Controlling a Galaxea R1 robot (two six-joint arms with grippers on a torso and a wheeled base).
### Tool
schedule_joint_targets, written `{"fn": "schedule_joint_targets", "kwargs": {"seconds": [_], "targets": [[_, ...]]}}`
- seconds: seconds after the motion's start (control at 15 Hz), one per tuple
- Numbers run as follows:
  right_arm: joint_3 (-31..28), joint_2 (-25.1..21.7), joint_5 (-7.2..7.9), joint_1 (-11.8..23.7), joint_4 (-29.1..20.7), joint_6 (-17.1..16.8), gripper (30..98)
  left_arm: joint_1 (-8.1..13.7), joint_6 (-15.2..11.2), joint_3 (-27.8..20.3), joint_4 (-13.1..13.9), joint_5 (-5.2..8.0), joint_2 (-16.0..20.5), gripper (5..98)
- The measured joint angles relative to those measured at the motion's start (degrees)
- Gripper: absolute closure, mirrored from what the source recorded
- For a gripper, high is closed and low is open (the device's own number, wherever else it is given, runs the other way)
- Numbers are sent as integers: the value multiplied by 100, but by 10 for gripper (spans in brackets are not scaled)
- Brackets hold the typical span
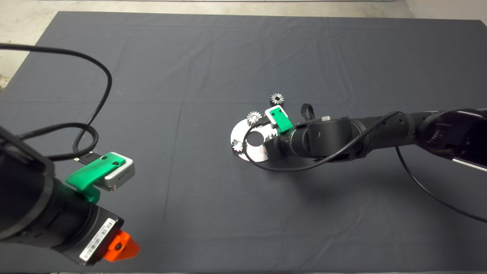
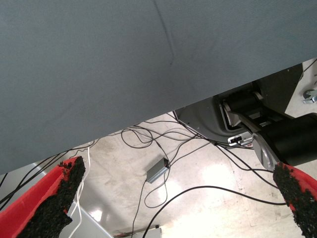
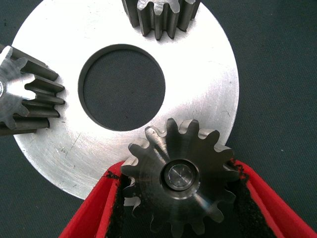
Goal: Remove an incorrectly installed larger gear and replace it with the correct smaller gear
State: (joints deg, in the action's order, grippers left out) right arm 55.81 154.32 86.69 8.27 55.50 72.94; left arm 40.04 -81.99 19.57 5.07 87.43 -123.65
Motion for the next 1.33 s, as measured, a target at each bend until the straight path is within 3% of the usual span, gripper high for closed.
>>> {"fn": "schedule_joint_targets", "kwargs": {"seconds": [0.33,0.47,0.67,1.0,1.2,1.33], "targets": [[-29,-2,11,31,-7,110,798,-1,0,0,0,0,0,60],[-251,-11,116,193,-29,206,799,-1,0,0,0,-2,0,60],[-426,12,20,486,-40,337,799,-2,-1,0,0,0,0,60],[-739,-57,99,571,-51,413,799,-2,0,-20,0,-2,0,60],[-739,-426,49,571,-267,544,799,-2,0,-35,0,0,0,60],[-739,-922,111,568,-499,647,800,-2,0,-44,0,0,0,60]]}}
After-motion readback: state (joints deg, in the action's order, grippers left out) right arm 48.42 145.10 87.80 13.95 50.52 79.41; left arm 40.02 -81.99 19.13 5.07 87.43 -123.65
